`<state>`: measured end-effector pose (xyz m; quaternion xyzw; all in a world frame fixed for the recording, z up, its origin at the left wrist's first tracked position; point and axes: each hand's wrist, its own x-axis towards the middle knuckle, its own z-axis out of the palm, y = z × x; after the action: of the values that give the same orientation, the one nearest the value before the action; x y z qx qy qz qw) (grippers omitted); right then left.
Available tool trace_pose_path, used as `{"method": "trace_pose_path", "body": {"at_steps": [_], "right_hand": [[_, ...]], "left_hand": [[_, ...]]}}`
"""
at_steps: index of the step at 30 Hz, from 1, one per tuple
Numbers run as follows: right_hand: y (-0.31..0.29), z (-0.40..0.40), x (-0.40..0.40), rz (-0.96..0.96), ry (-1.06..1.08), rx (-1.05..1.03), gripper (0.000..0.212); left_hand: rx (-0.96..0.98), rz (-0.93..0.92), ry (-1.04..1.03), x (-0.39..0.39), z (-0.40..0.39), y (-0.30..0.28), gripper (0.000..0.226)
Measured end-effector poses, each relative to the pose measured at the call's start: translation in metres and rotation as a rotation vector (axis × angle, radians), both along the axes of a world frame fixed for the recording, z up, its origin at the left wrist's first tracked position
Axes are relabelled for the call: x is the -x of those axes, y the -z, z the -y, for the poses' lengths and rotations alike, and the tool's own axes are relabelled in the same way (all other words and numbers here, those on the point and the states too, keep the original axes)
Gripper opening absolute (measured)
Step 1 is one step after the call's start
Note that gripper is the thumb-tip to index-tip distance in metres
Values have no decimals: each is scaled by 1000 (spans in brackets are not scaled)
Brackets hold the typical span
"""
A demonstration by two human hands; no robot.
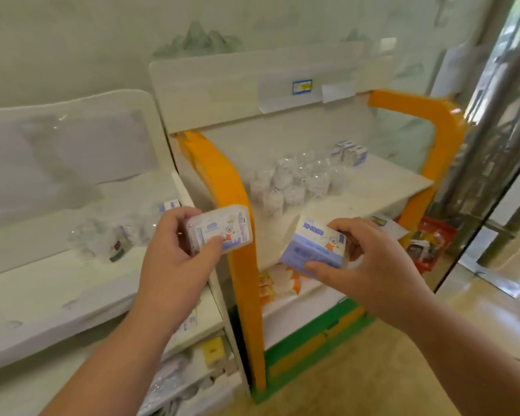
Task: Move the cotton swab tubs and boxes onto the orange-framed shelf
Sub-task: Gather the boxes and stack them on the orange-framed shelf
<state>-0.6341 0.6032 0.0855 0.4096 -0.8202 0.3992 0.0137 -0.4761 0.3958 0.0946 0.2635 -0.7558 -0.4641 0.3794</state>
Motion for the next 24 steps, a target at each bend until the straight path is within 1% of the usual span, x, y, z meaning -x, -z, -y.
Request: {"method": "trace_pose_path", "body": {"at_steps": [5,9,11,13,16,18,22,24], "right_hand": [[6,-53,46,9,68,-49,68],[9,-82,80,35,141,-29,58],[12,-91,98,91,172,-16,55],[15,-97,120,127,187,-6,55],[18,-100,161,133,213,-30,54],[22,-98,192,131,235,-60,56],[21,-95,254,105,248,-138,68],[15,-93,282,79,252,-167,67]], "left_hand": [[-7,14,105,53,-44,3,31],[-1,54,139,102,-63,9,32],[15,81,155,127,-70,11,33],[13,104,164,153,-76,13,33],[1,108,180,197,-80,19,32],[-6,103,196,229,-76,24,31],[2,126,219,299,-65,29,29],[30,123,233,331,-61,24,32]]}}
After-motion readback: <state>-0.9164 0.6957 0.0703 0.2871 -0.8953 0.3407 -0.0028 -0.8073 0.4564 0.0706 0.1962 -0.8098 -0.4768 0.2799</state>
